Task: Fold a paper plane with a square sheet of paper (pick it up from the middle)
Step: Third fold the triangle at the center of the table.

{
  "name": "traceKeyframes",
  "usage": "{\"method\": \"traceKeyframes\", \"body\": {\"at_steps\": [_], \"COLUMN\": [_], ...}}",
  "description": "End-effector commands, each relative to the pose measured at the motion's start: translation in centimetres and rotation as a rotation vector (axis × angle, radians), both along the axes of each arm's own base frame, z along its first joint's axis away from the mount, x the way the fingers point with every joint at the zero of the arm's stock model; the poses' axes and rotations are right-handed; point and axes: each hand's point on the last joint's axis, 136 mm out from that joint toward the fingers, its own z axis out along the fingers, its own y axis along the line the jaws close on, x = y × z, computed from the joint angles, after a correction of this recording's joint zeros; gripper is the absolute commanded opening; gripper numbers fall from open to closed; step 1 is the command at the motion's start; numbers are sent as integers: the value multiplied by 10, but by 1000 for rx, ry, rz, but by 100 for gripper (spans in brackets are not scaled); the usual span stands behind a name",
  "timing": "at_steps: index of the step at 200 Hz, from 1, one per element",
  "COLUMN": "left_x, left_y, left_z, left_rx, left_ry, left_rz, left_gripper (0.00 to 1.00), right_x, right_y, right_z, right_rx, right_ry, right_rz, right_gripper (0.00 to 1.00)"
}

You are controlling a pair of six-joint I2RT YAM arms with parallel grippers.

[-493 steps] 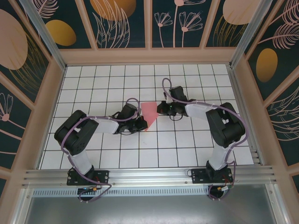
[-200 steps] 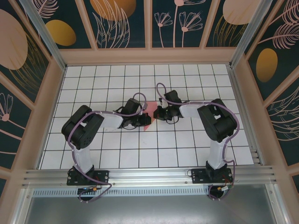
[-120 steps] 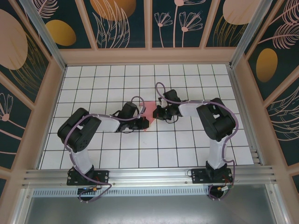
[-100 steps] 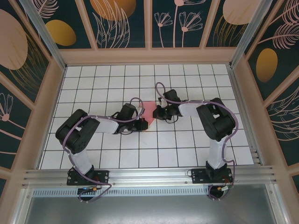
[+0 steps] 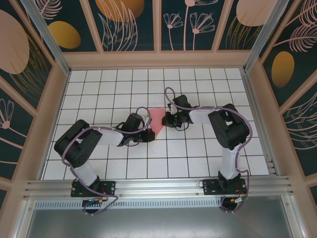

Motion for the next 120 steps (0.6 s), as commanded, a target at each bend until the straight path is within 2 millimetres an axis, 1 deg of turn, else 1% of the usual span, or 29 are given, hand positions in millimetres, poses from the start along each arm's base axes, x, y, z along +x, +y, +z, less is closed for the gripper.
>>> {"method": "traceKeyframes", "body": {"at_steps": [1,32,71,73,76,120], "left_x": [-52,-58,-66,-64,-63,-62], "left_y": [33,35,41,40,39,39], "left_z": [-45,-45,-50,-45,-43,-37], "left_rx": [179,181,208,196,193,187], "left_ry": [191,198,218,202,196,180], "left_rz": [-37,-48,-59,-59,-60,-66], "left_gripper": [1,0,0,0,0,0], "right_x": [-23,-24,-24,-24,-24,-24], "right_y": [-35,-36,-36,-36,-36,-36], "right_z": [-63,-64,-65,-65,-65,-65], "right_rx": [-209,-210,-211,-212,-211,-212], "right_ry": [128,129,129,129,128,131], "right_rz": [-51,-51,-52,-52,-52,-53], "right_gripper": [0,0,0,0,0,0]}}
